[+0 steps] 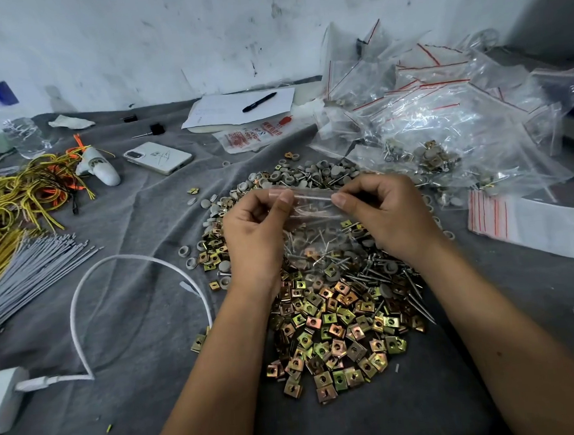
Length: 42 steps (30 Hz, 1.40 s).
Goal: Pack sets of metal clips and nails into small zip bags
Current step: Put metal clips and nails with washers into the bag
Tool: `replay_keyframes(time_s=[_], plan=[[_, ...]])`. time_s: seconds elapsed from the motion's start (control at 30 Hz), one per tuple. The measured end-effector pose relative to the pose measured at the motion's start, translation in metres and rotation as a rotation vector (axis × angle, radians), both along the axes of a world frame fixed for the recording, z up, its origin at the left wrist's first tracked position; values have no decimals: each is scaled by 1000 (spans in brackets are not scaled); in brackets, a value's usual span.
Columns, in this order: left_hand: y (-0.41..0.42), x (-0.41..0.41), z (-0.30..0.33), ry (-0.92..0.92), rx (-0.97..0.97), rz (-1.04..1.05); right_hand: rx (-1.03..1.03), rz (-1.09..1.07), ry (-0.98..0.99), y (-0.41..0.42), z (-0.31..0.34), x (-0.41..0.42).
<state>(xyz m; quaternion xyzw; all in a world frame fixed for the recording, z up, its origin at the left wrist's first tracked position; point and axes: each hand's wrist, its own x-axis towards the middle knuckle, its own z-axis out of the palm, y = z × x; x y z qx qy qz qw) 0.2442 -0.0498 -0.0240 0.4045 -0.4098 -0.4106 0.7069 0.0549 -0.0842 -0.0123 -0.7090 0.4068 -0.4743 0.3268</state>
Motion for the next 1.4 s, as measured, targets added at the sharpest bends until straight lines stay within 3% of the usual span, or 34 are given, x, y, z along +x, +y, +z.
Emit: replay_keyframes(time_s=[0.17,0.4,0.9,1.4], plan=[[2,3,6,133,15,-16,-29,-60,-29,-1,2,-5],[5,0,7,26,24,-49,-4,-6,-78,1,2,1],[9,-1,11,40,26,-106,59,-4,-101,-2,2,-3],[3,0,4,-2,33,-30,-75,50,-13,5,2,5]])
